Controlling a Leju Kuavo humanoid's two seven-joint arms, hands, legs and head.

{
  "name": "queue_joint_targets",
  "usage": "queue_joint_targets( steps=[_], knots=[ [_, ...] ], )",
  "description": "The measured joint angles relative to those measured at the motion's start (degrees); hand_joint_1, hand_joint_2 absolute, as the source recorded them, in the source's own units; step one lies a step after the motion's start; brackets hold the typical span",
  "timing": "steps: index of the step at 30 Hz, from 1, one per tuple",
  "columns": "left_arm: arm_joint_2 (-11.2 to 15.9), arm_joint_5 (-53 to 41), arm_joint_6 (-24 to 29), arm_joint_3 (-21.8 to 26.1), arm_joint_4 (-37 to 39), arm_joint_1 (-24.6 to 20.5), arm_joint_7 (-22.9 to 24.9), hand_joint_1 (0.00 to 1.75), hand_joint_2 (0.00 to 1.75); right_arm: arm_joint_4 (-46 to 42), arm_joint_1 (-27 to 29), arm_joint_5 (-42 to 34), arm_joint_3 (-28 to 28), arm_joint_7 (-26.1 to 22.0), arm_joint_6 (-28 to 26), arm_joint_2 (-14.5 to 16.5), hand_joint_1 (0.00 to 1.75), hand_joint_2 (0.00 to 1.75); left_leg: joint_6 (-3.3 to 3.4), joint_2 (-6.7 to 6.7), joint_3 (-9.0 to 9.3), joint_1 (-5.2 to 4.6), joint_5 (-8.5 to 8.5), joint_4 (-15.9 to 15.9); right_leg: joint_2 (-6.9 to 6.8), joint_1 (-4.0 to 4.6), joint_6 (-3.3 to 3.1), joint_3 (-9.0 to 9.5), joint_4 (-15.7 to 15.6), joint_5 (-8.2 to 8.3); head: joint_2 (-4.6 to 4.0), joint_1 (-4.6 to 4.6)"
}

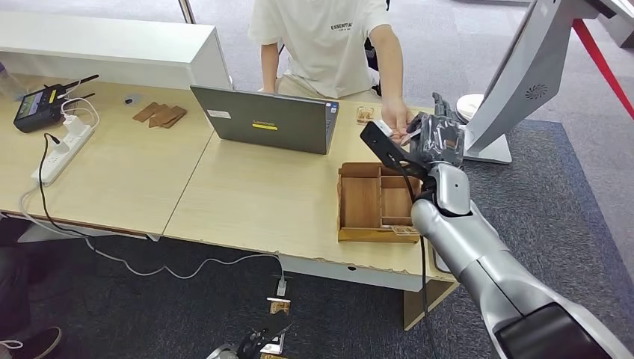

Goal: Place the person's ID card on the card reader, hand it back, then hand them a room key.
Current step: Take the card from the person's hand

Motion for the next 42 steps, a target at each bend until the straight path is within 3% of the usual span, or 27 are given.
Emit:
queue_joint_targets(
  steps=[6, 11, 17, 24, 29, 35, 42],
  knots=[
    [0.00, 0.79, 0.17, 0.00, 0.02, -0.01, 0.00, 0.00, 1.75, 0.61, -0.01, -2.21, 0.08, -1.71, -1.68, 0.28, 1.75, 1.75, 0.00, 0.00, 0.00, 0.00, 0.00, 0.00, 0.00, 0.00, 0.00, 0.00, 0.01, 0.00, 0.00, 0.00],
    [0.00, 2.18, 1.19, 0.00, 0.04, 0.01, 0.00, 0.00, 1.75, 0.23, 0.02, -6.28, 0.08, -6.82, -7.37, 0.46, 1.75, 1.75, 0.00, 0.01, 0.01, 0.00, 0.00, 0.00, 0.00, 0.00, 0.00, 0.00, 0.01, 0.00, 0.00, 0.00],
    [0.07, 3.73, 1.87, 0.00, 0.10, 0.24, -0.27, 0.00, 1.75, -3.34, 1.09, -3.37, -0.68, -7.56, -9.08, -0.44, 1.75, 1.75, 0.00, 0.01, 0.02, 0.00, 0.00, 0.01, 0.01, 0.00, 0.00, -0.01, -0.01, 0.00, 0.00, 0.01],
    [0.32, 5.50, 2.88, 0.00, 0.25, 1.44, -0.86, 0.00, 1.75, -13.67, 6.65, 5.34, -4.24, -0.76, -9.20, -6.53, 1.75, 1.75, 0.03, 0.00, 0.02, 0.00, -0.02, 0.04, 0.00, 0.00, 0.01, 0.01, -0.09, 0.00, 0.00, -0.01],
    [0.70, 6.67, 4.01, 0.03, 0.31, 2.23, -1.24, 0.00, 1.75, -21.78, 12.51, 5.11, -7.08, 3.97, -9.27, -12.56, 1.75, 1.75, 0.07, 0.00, 0.01, -0.01, -0.06, 0.03, 0.03, -0.01, 0.04, 0.03, -0.14, 0.03, 0.00, 0.00],
    [1.13, 8.47, 5.03, 0.24, 0.34, 2.93, -1.70, 0.00, 1.75, -26.63, 18.94, 2.04, -9.79, 4.56, -9.27, -16.22, 1.75, 1.75, 0.07, 0.01, 0.01, 0.00, -0.08, 0.02, 0.06, 0.00, 0.04, 0.01, -0.12, 0.03, 0.00, -0.01],
    [1.43, 10.07, 6.06, 0.61, 0.35, 3.73, -2.21, 0.00, 1.75, -26.90, 22.38, -1.73, -10.97, 2.26, -9.25, -17.09, 1.75, 1.75, 0.07, 0.02, 0.01, 0.00, -0.08, 0.01, 0.06, 0.01, 0.04, 0.01, -0.11, 0.02, 0.00, -0.01]
  ],
)
